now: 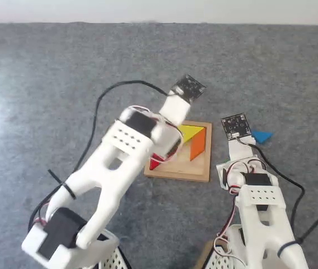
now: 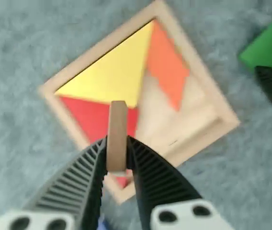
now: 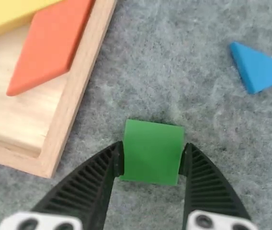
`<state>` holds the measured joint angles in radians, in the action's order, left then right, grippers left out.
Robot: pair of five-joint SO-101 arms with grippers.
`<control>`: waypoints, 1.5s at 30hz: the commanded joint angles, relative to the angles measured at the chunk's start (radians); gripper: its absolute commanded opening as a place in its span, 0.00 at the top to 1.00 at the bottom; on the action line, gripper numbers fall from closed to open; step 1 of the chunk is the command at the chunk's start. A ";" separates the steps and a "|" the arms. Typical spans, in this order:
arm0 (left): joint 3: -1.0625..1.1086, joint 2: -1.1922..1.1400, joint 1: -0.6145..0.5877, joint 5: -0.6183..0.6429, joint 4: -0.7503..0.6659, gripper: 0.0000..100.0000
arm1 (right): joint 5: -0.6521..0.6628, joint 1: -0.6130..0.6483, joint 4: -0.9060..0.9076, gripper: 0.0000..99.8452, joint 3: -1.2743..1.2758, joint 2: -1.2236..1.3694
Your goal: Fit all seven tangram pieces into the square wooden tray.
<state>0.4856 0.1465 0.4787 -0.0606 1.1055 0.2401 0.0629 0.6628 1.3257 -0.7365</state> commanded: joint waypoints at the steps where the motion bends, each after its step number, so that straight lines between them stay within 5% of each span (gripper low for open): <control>1: 0.053 0.054 0.074 0.064 -0.135 0.99 | -0.005 -0.012 -0.022 0.80 -0.006 -0.033; 13: 0.093 -0.087 0.080 0.147 -0.330 0.99 | -0.005 -0.007 -0.022 0.80 -0.006 -0.033; 22: -0.107 -0.321 0.086 0.186 -0.267 0.99 | -0.005 -0.007 -0.022 0.80 -0.006 -0.033; 30: -0.108 -0.304 0.081 0.186 -0.218 0.86 | -0.005 -0.007 -0.022 0.80 -0.006 -0.033; 45: -0.140 -0.301 0.031 0.147 -0.160 0.86 | -0.005 -0.005 -0.022 0.80 -0.006 -0.033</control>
<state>0.3966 -0.1864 0.4941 0.1189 0.9060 0.2401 0.0644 0.6628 1.3257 -0.7365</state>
